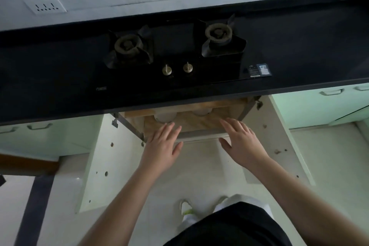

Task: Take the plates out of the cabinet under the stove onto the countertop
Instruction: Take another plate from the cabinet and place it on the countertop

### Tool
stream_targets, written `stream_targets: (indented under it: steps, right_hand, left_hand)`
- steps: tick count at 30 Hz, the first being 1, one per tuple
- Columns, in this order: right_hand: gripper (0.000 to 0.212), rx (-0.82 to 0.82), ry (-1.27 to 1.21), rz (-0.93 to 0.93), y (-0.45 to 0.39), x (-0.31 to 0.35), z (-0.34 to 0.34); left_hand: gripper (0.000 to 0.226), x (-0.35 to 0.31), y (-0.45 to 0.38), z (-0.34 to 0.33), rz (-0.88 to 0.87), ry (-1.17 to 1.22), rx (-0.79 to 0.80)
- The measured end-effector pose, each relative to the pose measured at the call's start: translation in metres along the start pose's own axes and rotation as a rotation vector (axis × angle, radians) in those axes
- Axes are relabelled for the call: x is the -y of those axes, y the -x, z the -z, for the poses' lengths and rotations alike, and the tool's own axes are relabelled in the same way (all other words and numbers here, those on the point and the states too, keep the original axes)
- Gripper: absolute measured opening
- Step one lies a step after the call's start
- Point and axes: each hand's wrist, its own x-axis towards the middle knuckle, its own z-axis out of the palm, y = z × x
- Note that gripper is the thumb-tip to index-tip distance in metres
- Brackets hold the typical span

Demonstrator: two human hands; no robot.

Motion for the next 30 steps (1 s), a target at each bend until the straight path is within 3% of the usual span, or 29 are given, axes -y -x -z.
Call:
stream_targets:
  steps: [11,19,30]
  right_hand:
    - [0.057,0.108,0.023,-0.003,-0.04,-0.03,-0.041]
    - [0.055,0.131,0.035,-0.01,-0.128,-0.082,-0.102]
    - [0.053,0.082,0.051,-0.073,-0.226,-0.134,-0.213]
  left_hand:
    - [0.055,0.01,-0.056,-0.042,-0.02,-0.037,0.065]
    - [0.064,-0.003,-0.125,-0.127,0.115,0.009,0.057]
    - [0.059,0.036,-0.218,-0.256,0.102,-0.032,0.042]
